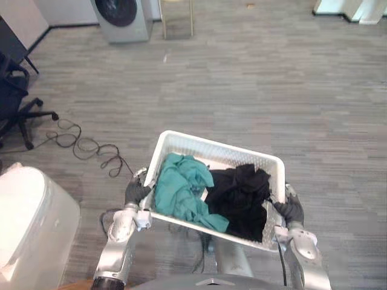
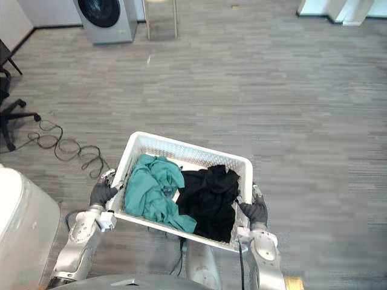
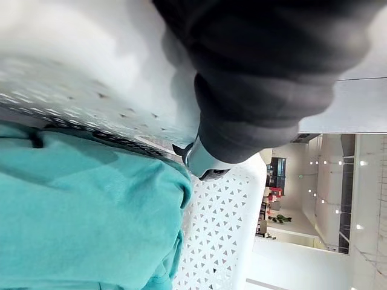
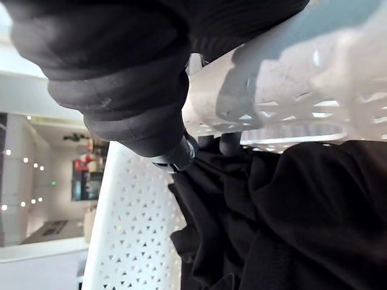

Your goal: Pick up the laundry basket with both hands and put the clothes into the washing machine.

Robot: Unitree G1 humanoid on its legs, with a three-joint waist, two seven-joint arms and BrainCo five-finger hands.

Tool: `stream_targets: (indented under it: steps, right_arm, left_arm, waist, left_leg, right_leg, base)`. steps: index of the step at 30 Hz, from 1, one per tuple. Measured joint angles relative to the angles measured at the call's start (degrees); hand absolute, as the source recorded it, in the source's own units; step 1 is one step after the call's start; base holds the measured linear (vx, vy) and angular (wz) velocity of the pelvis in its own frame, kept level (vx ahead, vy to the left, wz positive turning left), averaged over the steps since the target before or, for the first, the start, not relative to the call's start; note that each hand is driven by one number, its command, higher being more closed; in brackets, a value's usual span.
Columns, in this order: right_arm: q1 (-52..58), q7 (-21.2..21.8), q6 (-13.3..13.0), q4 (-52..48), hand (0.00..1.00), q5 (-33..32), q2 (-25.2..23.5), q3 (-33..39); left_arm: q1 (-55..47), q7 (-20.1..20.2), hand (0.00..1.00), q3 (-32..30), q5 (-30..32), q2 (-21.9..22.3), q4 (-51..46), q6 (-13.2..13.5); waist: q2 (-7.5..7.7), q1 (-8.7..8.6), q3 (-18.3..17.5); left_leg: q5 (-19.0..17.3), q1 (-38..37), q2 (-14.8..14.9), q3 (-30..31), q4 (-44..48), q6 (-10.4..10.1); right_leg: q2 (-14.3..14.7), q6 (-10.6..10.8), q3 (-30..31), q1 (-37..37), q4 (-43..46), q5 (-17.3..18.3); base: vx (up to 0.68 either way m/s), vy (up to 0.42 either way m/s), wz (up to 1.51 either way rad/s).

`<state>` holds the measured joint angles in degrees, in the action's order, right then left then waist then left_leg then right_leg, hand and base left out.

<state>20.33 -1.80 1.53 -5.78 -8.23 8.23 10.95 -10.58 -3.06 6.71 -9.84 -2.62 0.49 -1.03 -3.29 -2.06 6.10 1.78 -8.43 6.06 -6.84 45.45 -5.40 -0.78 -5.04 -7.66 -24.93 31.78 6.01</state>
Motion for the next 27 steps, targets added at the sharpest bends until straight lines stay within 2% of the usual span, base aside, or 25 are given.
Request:
stream_targets:
  steps: [1,2,3,4,5,7,8,9,10,11,12,13,14,15,16,17,18,19,20,21,22,23,24,26,27]
  right_arm:
    - [1.59,-0.25,-0.09,-3.04,1.00,-0.90,-0.09,-0.05]
    - [1.67,-0.41,-0.10,-4.00,1.00,-1.25,0.23,-0.06]
    - [1.66,-0.94,-0.26,-5.23,1.00,-1.44,0.89,-0.10]
    - [1.77,-1.48,-0.26,-5.73,1.00,-1.47,1.08,-0.15]
    - [2.04,-1.76,-0.26,-6.05,1.00,-1.47,1.08,-0.25]
    - [2.44,-2.08,-0.25,-6.81,1.00,-1.46,1.75,-0.90]
    - [2.43,-2.08,-0.25,-6.80,1.00,-1.46,1.82,-1.04]
    - [2.41,-2.07,-0.21,-6.78,1.00,-1.40,1.86,-1.33]
    - [2.33,-2.06,-0.20,-6.60,1.00,-1.39,1.99,-1.33]
    - [1.58,-2.04,-0.20,-5.85,1.00,-1.35,2.42,-1.29]
    - [0.84,-2.05,-0.21,-4.82,1.00,-1.07,2.68,-1.22]
    - [-0.39,-2.07,-0.21,-0.73,1.00,-0.39,3.18,-1.08]
    - [-0.55,-2.02,-0.21,1.01,1.00,-0.27,3.38,-1.04]
    - [-0.42,-2.00,-0.23,2.58,1.00,-0.23,2.28,-1.16]
    - [-0.12,-1.96,-0.24,3.66,1.00,-0.20,1.37,-0.67]
    - [-0.30,-1.95,-0.29,4.68,1.00,-0.15,0.75,-0.33]
    - [-0.32,-1.93,-0.27,7.24,1.00,0.49,-0.82,0.33]
    - [-0.42,-1.74,-0.26,9.09,1.00,1.40,-1.74,0.66]
    - [-0.40,-1.68,-0.26,9.14,1.00,1.58,-2.16,0.58]
    - [-0.52,-1.59,-0.26,9.11,1.00,1.91,-2.75,0.72]
    - [-0.93,-1.36,-0.27,9.07,1.00,1.86,-3.05,1.22]
    - [-1.19,-1.30,-0.28,9.02,1.00,1.85,-3.04,1.35]
    - [-1.92,-1.31,-0.28,8.97,1.00,1.68,-3.05,1.22]
    - [-2.79,-1.40,-0.50,8.71,1.00,1.28,-2.95,1.74]
    - [-2.79,-1.85,-0.73,8.32,1.00,0.73,-2.82,1.81]
  left_arm:
    - [-0.89,0.13,1.00,0.09,-0.09,0.08,-0.30,0.74]
    - [-1.06,0.14,1.00,0.07,-0.14,0.27,-0.62,1.09]
    - [-1.98,0.14,1.00,0.08,-0.22,0.61,-1.33,1.32]
    - [-2.87,0.15,1.00,0.23,-0.22,0.88,-1.78,1.33]
    - [-3.47,0.14,1.00,0.23,-0.23,0.99,-1.99,1.33]
    - [-5.27,0.14,1.00,0.21,-1.07,1.12,-2.05,1.34]
    - [-5.54,0.14,1.00,0.20,-1.07,1.13,-2.08,1.35]
    - [-6.04,0.10,1.00,0.04,-1.05,1.12,-2.09,1.35]
    - [-6.48,0.09,1.00,0.05,-1.06,1.16,-2.10,1.35]
    - [-7.01,0.09,1.00,0.02,-1.00,1.59,-2.11,1.34]
    - [-7.22,0.09,1.00,0.02,-0.77,1.89,-2.11,1.33]
    - [-7.83,0.10,1.00,0.42,0.07,2.33,-2.04,0.97]
    - [-8.33,0.13,1.00,0.57,0.11,2.88,-2.06,0.96]
    - [-8.67,0.12,1.00,0.44,0.31,2.53,-2.03,0.94]
    - [-8.66,0.14,1.00,0.49,1.14,2.16,-2.01,0.86]
    - [-8.60,0.22,1.00,0.59,1.50,1.89,-1.94,0.68]
    - [-8.35,0.66,1.00,0.68,3.15,1.08,-1.92,-0.44]
    - [-7.95,0.85,1.00,0.66,4.56,0.63,-1.99,-0.76]
    - [-7.54,0.82,1.00,0.45,4.88,0.57,-1.97,-0.81]
    - [-6.53,0.78,1.00,0.19,5.27,0.50,-1.97,-0.83]
    - [-5.42,0.79,1.00,0.22,5.38,0.35,-1.98,-0.81]
    - [-4.78,0.79,1.00,0.24,5.38,0.36,-1.98,-0.81]
    - [-3.36,0.79,1.00,0.28,5.37,0.35,-1.98,-0.75]
    - [-1.39,0.78,1.00,0.50,5.15,0.31,-2.01,-0.48]
    - [-0.33,0.75,1.00,0.88,4.93,0.24,-2.17,0.03]
  waist:
    - [0.11,0.50,0.07]
    - [0.21,0.96,0.15]
    - [0.75,2.19,0.58]
    - [0.97,3.19,1.18]
    - [1.22,3.63,1.31]
    - [0.87,4.68,1.00]
    - [0.69,4.94,0.95]
    - [0.69,5.36,0.94]
    - [0.81,5.57,0.87]
    - [0.63,5.73,0.75]
    - [0.52,5.75,0.67]
    - [1.70,5.50,-0.24]
    - [2.31,5.80,-0.96]
    - [5.02,6.31,-2.21]
    - [7.20,5.78,-2.79]
    - [7.86,5.14,-2.87]
    - [8.79,4.53,-3.90]
    - [8.67,3.90,-4.09]
    - [8.31,3.87,-3.82]
    - [7.02,3.66,-2.99]
    - [5.39,3.37,-2.07]
    - [4.62,3.19,-1.65]
    - [3.60,2.38,-1.03]
    - [3.27,1.15,-0.91]
    - [3.79,0.73,-1.24]
  left_leg:
    - [2.81,6.46,4.63,-0.82,15.89,0.45]
    - [1.95,9.77,6.65,-1.42,22.62,1.66]
    - [-1.15,15.15,9.45,-2.66,31.46,4.78]
    - [-4.60,20.02,11.41,-3.92,34.51,6.25]
    - [-6.16,21.92,11.73,-4.83,34.12,6.77]
    - [-12.08,28.87,10.55,-7.50,24.62,6.88]
    - [-13.19,30.17,10.00,-8.01,20.31,6.64]
    - [-14.39,31.68,8.47,-8.48,8.88,6.03]
    - [-14.10,31.90,6.86,-8.13,-2.31,5.19]
    - [-12.08,31.77,4.99,-6.43,-17.56,2.40]
    - [-10.38,31.43,4.23,-5.62,-23.96,1.05]
    - [-8.05,29.97,1.67,-5.97,-30.31,-0.21]
    - [-6.18,29.20,-0.81,-5.07,-30.30,-0.74]
    - [-2.77,28.98,-3.93,-4.34,-27.43,0.23]
    - [-1.56,28.82,-5.63,-4.83,-23.27,3.73]
    - [-2.49,28.76,-6.03,-5.65,-20.04,5.42]
    - [-7.11,26.81,-7.43,-5.66,-17.34,6.25]
    - [-9.44,23.03,-7.59,-5.22,-18.73,6.65]
    - [-10.13,21.14,-7.44,-4.57,-20.03,6.80]
    - [-10.87,16.58,-6.50,-3.80,-23.50,6.39]
    - [-11.17,11.48,-5.17,-3.39,-27.76,5.98]
    - [-11.20,9.07,-4.50,-3.23,-29.75,5.94]
    - [-11.20,5.38,-3.24,-3.19,-31.96,5.94]
    - [-12.24,1.91,-1.91,-3.31,-32.65,4.59]
    - [-14.76,-0.34,-1.46,-3.16,-32.52,2.64]
  right_leg:
    - [0.22,-1.28,-1.49,3.67,1.09,4.05]
    - [0.24,-1.83,-2.46,5.25,1.48,5.84]
    - [0.30,-2.43,-2.81,8.55,1.64,9.76]
    - [0.27,-2.22,-2.62,12.11,1.24,12.80]
    - [-0.01,-1.89,-2.43,13.53,1.09,14.02]
    - [-1.41,-1.08,-1.82,17.81,0.45,17.84]
    - [-1.72,-0.84,-1.68,18.70,0.17,18.59]
    - [-2.70,-0.04,-1.59,20.52,-0.56,19.93]
    - [-3.39,0.42,-1.41,21.98,-1.47,20.96]
    - [-3.96,1.16,-1.17,24.04,-3.12,22.06]
    - [-3.99,1.45,-0.76,25.37,-4.13,22.42]
    - [-5.74,5.78,-0.24,30.20,-6.11,22.63]
    - [-6.80,8.08,3.02,29.27,0.12,21.31]
    - [-10.10,9.58,6.72,25.54,10.42,20.37]
    - [-12.73,12.98,8.91,22.07,20.56,16.66]
    - [-14.03,14.66,8.98,20.44,26.00,12.05]
    - [-16.52,14.37,8.40,17.64,32.78,-1.07]
    - [-16.87,11.39,8.32,14.39,37.77,-6.66]
    - [-16.18,10.07,8.19,12.27,40.07,-2.93]
    - [-13.72,8.54,7.72,8.12,41.62,3.75]
    - [-10.78,7.34,6.54,4.22,39.58,8.14]
    - [-9.32,6.76,5.96,2.29,37.21,9.81]
    - [-7.56,6.38,5.01,-1.08,29.60,11.05]
    - [-6.91,6.15,6.06,-3.94,10.69,8.95]
    - [-6.74,5.93,7.47,-3.88,-3.35,3.82]
  base:
    - [0.59,-0.177,0.33]
    - [0.46,-0.142,0.08]
    - [0.66,-0.177,0.00]
    - [0.54,-0.115,0.01]
    - [0.60,-0.092,0.13]
    - [0.46,-0.010,0.09]
    - [0.48,0.046,0.02]
    - [0.52,0.089,-0.01]
    - [0.66,0.134,-0.06]
    - [0.59,0.132,-0.11]
    - [0.80,0.225,-0.21]
    - [0.72,0.218,-0.30]
    - [0.90,0.295,-0.38]
    - [0.63,0.190,-0.26]
    - [0.79,0.198,-0.07]
    - [0.82,0.131,0.19]
    - [0.97,0.116,0.18]
    - [0.65,0.063,0.12]
    - [0.71,0.048,-0.07]
    - [0.67,0.016,-0.19]
    - [0.79,0.000,-0.23]
    - [0.63,-0.072,-0.21]
    - [0.63,-0.129,-0.03]
    - [0.64,-0.182,0.18]
    - [0.67,-0.238,0.37]
